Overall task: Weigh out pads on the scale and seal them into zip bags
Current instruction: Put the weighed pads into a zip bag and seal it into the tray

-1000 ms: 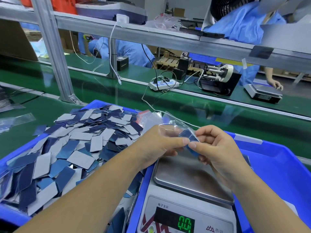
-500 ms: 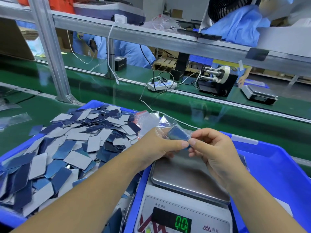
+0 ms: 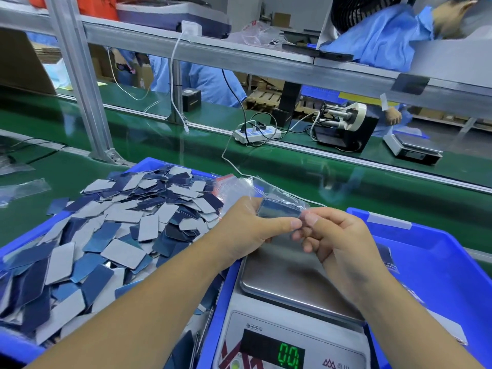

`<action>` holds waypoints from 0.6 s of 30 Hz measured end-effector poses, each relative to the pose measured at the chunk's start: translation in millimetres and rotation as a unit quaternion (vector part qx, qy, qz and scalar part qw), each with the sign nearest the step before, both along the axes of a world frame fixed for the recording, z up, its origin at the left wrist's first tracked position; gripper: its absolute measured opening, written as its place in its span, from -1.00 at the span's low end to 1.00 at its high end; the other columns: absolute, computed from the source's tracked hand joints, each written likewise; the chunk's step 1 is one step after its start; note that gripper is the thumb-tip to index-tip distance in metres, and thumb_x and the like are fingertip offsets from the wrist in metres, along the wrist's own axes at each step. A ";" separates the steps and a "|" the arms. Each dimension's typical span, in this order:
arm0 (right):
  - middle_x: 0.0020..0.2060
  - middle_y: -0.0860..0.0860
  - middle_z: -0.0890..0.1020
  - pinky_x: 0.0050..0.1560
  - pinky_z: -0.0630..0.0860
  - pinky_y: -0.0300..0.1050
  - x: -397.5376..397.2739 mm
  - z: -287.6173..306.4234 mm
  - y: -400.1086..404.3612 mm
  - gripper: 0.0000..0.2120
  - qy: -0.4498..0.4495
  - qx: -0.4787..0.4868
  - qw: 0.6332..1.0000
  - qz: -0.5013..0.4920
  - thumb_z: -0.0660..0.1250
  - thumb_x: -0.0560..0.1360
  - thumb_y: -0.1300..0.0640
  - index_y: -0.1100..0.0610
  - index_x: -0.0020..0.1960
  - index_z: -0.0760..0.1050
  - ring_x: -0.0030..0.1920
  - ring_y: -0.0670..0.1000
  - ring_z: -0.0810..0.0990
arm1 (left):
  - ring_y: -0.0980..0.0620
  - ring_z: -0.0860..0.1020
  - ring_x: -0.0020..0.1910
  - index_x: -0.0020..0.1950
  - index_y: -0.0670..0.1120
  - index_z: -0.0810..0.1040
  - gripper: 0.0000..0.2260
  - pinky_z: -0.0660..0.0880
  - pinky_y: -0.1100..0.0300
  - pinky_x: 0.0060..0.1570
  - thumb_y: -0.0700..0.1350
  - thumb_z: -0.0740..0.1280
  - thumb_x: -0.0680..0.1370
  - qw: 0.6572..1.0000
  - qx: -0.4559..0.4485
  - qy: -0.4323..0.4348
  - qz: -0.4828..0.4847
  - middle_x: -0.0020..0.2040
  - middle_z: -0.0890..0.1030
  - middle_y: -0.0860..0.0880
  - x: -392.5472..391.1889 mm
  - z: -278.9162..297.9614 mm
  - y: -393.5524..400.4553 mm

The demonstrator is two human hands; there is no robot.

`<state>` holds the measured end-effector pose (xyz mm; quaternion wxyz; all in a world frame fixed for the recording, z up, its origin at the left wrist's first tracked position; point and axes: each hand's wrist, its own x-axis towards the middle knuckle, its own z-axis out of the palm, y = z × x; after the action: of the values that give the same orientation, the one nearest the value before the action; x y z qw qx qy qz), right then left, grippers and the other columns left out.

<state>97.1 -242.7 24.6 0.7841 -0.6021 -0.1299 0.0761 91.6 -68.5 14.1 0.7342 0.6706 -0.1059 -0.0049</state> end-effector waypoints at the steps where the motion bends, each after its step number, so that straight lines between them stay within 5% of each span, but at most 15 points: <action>1: -0.28 0.18 0.67 -0.42 0.47 -0.21 0.4 0.1 -1.2 -0.95 0.001 0.004 1.000 0.005 0.45 0.41 0.23 0.17 -0.19 0.70 -0.29 0.09 0.65 | 0.08 0.51 -0.27 -0.12 0.00 0.73 -0.86 0.39 0.28 -0.31 -0.06 0.56 0.35 1.000 -0.005 -0.008 0.000 -0.25 0.65 -0.01 0.4 -0.6 0.3; 4: -0.26 0.16 0.68 -0.39 0.48 -0.22 -0.8 2.0 -1.7 -0.91 -0.014 -0.019 1.000 0.008 0.44 0.39 0.13 0.12 -0.17 0.70 -0.29 0.04 0.63 | 0.25 0.57 -0.33 -0.05 -0.09 0.71 -0.89 0.44 0.44 -0.28 -0.22 0.52 0.46 0.999 0.003 -0.039 -0.008 -0.30 0.67 0.11 -1.9 0.2 -0.2; 7: -0.35 0.11 0.63 -0.39 0.47 -0.23 -1.4 2.0 -0.7 -0.87 -0.039 -0.059 0.997 -0.015 0.58 0.31 0.10 0.08 -0.21 0.66 -0.37 -0.01 0.55 | 0.20 0.63 -0.22 0.00 -0.09 0.70 -0.87 0.52 0.34 -0.14 -0.23 0.51 0.48 0.998 0.044 -0.053 -0.014 -0.21 0.71 0.07 -4.7 1.4 -2.4; 12: -0.40 0.08 0.61 -0.39 0.47 -0.25 0.2 3.5 -1.2 -0.93 -0.034 -0.049 0.997 -0.056 0.48 0.28 0.08 0.07 -0.27 0.65 -0.41 -0.03 0.53 | 0.13 0.43 -0.41 -0.08 0.09 0.72 -0.90 0.40 0.28 -0.38 -0.07 0.49 0.44 0.998 0.034 -0.046 -0.019 -0.33 0.59 0.06 -5.7 4.3 -4.2; 18: -0.35 0.07 0.58 -0.36 0.49 -0.24 0.6 2.1 -0.7 -0.95 -0.009 0.000 0.999 -0.049 0.48 0.30 0.11 0.05 -0.25 0.65 -0.36 -0.02 0.53 | 0.08 0.45 -0.40 -0.12 0.10 0.73 -0.89 0.47 0.23 -0.30 -0.11 0.45 0.46 0.998 -0.024 -0.060 0.009 -0.34 0.57 0.05 -3.7 2.2 -5.8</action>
<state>97.7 -243.4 26.7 0.7857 -0.6085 -0.1070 0.0322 87.9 -74.2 16.3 0.7427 0.6525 -0.1438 0.0445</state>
